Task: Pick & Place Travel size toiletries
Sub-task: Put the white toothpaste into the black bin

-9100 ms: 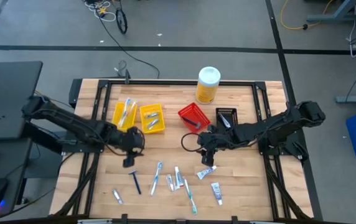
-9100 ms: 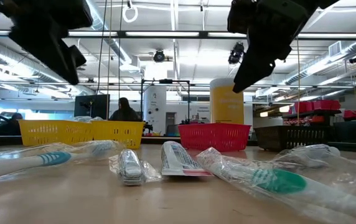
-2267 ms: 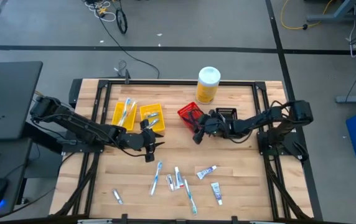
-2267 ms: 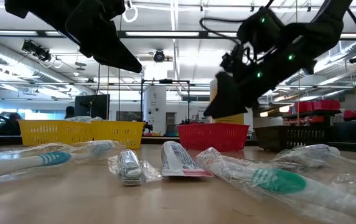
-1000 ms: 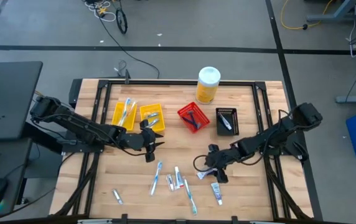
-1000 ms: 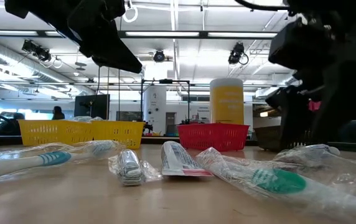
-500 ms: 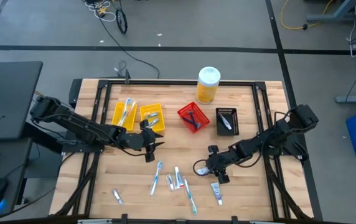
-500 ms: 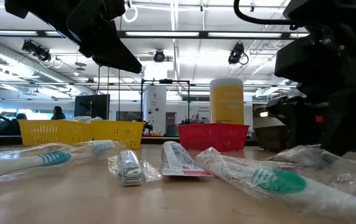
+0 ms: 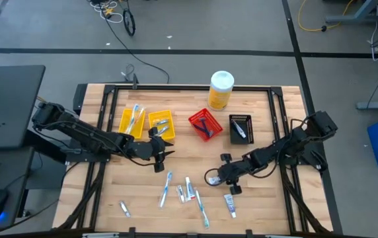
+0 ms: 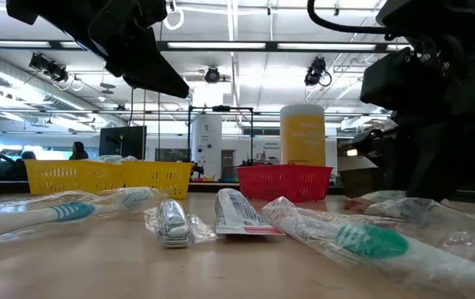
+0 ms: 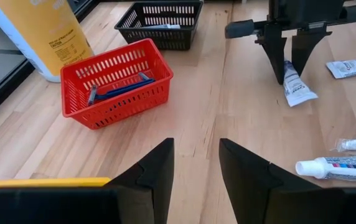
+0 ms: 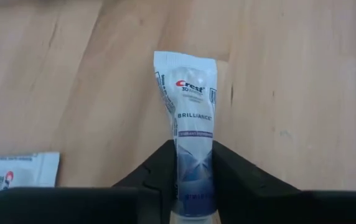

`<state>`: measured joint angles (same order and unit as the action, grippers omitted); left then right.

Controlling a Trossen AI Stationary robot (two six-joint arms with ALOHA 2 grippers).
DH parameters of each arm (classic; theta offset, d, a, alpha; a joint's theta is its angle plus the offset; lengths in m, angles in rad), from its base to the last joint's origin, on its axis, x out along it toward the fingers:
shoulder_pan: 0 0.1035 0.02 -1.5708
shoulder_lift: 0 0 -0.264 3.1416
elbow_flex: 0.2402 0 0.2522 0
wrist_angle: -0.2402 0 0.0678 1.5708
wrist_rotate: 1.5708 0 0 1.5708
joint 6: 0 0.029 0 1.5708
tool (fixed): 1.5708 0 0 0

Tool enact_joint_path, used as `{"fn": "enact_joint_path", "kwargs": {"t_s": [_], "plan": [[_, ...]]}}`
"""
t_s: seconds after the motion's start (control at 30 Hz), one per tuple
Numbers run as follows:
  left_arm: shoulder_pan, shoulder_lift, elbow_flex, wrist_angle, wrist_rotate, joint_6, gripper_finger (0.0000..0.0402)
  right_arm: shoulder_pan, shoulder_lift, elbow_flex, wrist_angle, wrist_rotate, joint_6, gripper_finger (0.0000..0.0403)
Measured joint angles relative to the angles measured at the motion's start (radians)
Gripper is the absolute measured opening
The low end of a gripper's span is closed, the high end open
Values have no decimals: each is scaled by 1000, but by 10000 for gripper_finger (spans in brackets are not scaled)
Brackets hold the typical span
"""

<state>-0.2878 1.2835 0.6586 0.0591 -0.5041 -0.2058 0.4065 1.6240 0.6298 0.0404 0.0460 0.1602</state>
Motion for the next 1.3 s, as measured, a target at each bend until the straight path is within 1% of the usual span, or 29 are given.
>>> {"fn": "enact_joint_path", "kwargs": {"t_s": [0.2, 0.3, 0.43, 0.57, 0.63, 0.7, 0.8, 0.9, 1.03, 1.2, 1.3], "plan": [[0, 0, 0, -1, 0, 0, 137, -9, -58, -1, 27, 83, -3, 102], [0, 0, 0, -1, 0, 0, 137, -16, -125, -1, 28, 159, -14, 106], [0, 0, 0, 0, 0, 0, 137, -28, -249, -1, -16, 330, -90, 108], [0, 0, 0, 0, 0, 0, 137, -57, -372, 0, -134, 543, -119, 104], [0, 0, 0, 0, 0, 0, 137, -77, -416, 0, -191, 674, -86, 101], [0, 0, 0, 1, 0, 0, 137, -104, -449, 0, -250, 780, -42, 98], [0, 0, 0, 0, 0, 0, 137, -158, -470, 1, -340, 863, 48, 95], [0, 0, 0, 0, 0, 0, 137, -220, -469, 1, -423, 857, 171, 96], [0, 0, 0, 0, 0, 0, 137, -292, -464, -35, -444, 805, 374, 100], [0, 0, 0, 0, 0, 0, 137, -353, -464, -122, -443, 746, 521, 97], [0, 0, 0, 0, 0, 0, 137, -377, -464, -176, -424, 702, 578, 94]]}}
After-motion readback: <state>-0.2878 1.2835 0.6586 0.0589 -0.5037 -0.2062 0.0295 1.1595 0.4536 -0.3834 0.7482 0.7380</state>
